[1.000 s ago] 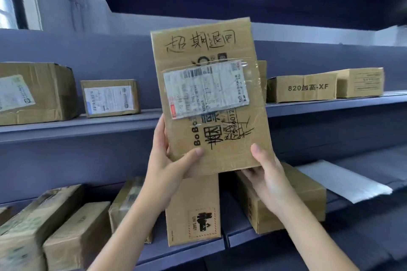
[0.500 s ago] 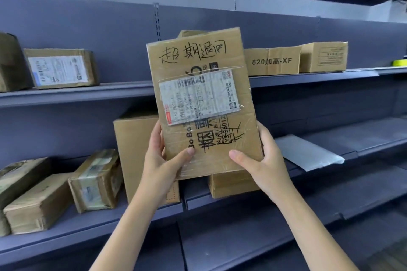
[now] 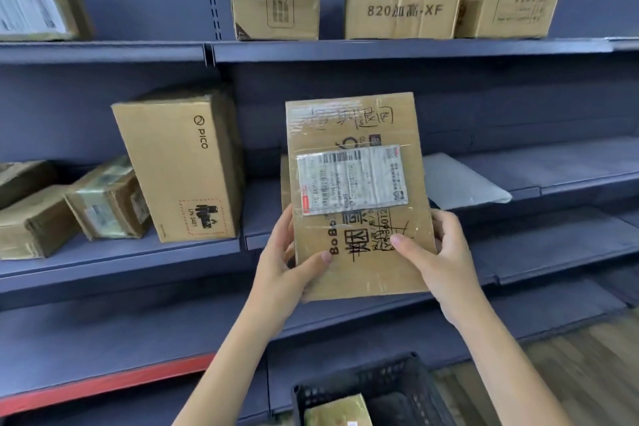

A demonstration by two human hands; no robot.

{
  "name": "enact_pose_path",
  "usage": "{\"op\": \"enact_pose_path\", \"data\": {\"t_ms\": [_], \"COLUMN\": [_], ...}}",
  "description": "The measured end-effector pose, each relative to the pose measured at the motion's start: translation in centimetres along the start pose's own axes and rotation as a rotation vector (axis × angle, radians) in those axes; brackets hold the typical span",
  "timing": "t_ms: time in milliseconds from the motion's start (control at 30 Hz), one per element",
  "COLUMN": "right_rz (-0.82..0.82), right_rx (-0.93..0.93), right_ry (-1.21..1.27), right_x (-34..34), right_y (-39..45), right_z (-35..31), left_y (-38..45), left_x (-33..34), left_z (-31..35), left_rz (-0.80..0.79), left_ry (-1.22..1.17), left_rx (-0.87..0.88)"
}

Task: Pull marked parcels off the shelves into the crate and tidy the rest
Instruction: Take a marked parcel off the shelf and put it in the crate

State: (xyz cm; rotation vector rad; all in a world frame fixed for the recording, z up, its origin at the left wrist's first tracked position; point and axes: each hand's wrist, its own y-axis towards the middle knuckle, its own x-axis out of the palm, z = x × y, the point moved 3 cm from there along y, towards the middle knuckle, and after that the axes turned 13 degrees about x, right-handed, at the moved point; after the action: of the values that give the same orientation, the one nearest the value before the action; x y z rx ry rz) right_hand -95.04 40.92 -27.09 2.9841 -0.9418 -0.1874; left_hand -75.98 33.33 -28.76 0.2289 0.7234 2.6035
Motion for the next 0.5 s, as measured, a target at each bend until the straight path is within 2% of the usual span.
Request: {"op": "enact_pose_path", "data": {"t_ms": [200,500], "right_rz": [-0.006,0.081], "right_rx": [0.142,0.338], "right_ry": [-0.067,-0.064], "right_x": [0.2,2.3], "right_y": [-0.8,-0.9], "right_z": [4.2,7.4], "left_y": [-1.9,-1.5], "left_x": [-0.2,-2.4], "left_z": [-3.4,-7.8], "left_rz": [0.014,-0.116], "left_ry": [-0.009,0.021], "left_rx": [-0.154,-0.223]}}
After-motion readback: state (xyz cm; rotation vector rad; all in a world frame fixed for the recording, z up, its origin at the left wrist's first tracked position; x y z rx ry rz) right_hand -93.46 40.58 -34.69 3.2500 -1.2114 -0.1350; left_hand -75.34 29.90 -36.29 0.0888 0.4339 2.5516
